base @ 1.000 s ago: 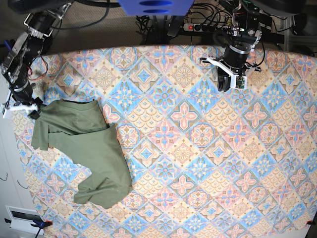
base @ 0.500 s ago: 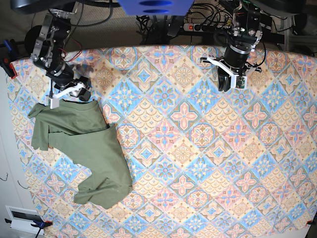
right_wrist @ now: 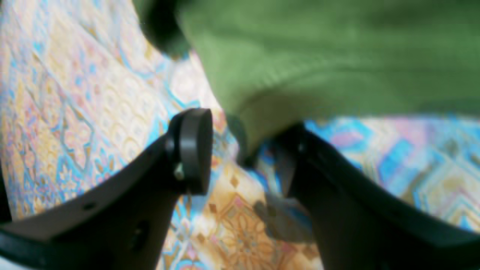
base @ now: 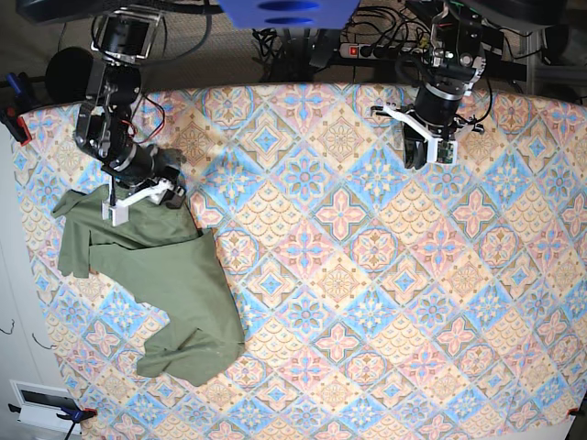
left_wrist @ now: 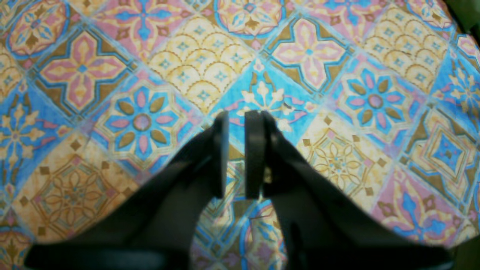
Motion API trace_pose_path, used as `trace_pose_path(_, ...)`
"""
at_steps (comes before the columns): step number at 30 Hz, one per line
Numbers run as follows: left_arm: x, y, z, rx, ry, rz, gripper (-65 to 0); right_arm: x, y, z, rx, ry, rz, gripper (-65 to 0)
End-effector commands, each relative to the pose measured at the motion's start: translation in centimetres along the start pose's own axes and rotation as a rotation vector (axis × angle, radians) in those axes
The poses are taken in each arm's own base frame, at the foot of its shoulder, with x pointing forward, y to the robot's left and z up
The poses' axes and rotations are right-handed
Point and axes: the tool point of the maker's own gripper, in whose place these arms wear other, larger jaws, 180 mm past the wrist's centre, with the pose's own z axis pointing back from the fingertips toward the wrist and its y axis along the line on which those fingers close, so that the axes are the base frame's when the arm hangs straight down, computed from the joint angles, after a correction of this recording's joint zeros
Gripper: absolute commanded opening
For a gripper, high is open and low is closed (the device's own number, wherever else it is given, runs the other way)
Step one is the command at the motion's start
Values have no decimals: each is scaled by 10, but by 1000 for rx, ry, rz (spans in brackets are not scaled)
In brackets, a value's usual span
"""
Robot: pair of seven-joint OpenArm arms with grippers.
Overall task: Layout the t-shirt on the table in an organized manner, then fold the t-shirt properly
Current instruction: 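Regrasp the shirt with the right gripper and lift it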
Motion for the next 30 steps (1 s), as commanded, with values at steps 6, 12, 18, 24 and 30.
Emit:
trace_pose_path(6, 12, 0, 1, 0, -43, -6, -569, 17, 6, 3, 45, -67, 50, -545)
trace_pose_path(12, 26, 3, -5, 7, -80, -20, -569, 76, -5, 64, 31, -292, 173, -641)
trace_pose_path(18, 49, 5, -17, 0, -129, -48, -567, 89, -42, 126, -116, -370, 240, -643)
trace_pose_path(24, 57, -30, -49, -99, -110, -73, -563, 88, -46, 146, -56, -405, 172, -644)
trace_pose_path(30, 53, -79, -90, -212, -72, -90, -562, 83, -42, 141, -41, -389, 167, -644)
